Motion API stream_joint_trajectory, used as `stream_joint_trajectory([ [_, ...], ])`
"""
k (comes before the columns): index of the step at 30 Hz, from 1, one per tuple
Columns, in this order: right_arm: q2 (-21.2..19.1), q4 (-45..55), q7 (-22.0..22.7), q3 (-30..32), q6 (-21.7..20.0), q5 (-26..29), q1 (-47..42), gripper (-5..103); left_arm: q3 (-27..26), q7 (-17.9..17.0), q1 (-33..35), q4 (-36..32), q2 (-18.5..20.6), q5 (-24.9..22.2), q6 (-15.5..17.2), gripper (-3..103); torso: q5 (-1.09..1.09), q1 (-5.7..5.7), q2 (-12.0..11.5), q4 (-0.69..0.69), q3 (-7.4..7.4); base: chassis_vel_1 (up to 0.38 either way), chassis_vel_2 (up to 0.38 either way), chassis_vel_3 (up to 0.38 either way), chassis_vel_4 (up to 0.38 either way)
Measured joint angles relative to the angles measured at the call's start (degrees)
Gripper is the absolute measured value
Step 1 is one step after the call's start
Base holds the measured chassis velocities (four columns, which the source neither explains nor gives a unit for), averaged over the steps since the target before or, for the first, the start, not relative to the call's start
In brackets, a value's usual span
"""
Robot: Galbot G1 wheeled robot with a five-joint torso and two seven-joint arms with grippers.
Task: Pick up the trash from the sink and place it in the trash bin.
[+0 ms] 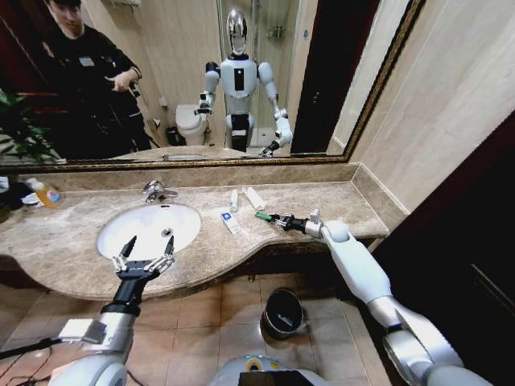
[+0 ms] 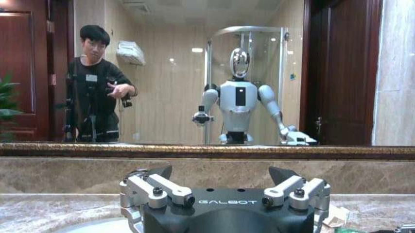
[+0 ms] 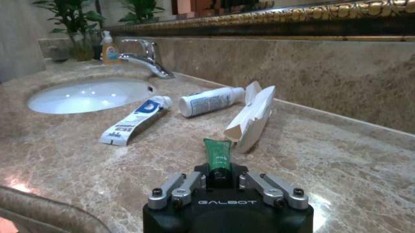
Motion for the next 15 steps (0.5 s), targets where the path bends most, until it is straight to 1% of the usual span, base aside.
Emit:
stream_joint_trajectory([
  [6, -0.21, 1.9, 1.92, 0.09, -0.18, 1.46, -1.05, 21, 0.0, 0.0, 0.0, 0.0, 0.0, 0.0, 0.0, 100, 0.0, 0.0, 0.0, 0.0, 0.0, 0.0, 0.0, 0.0, 0.0],
  [15, -0.3, 2.62, 2.01, 0.38, -0.21, 1.66, -1.7, 21, 0.0, 0.0, 0.0, 0.0, 0.0, 0.0, 0.0, 100, 0.0, 0.0, 0.0, 0.0, 0.0, 0.0, 0.0, 0.0, 0.0],
])
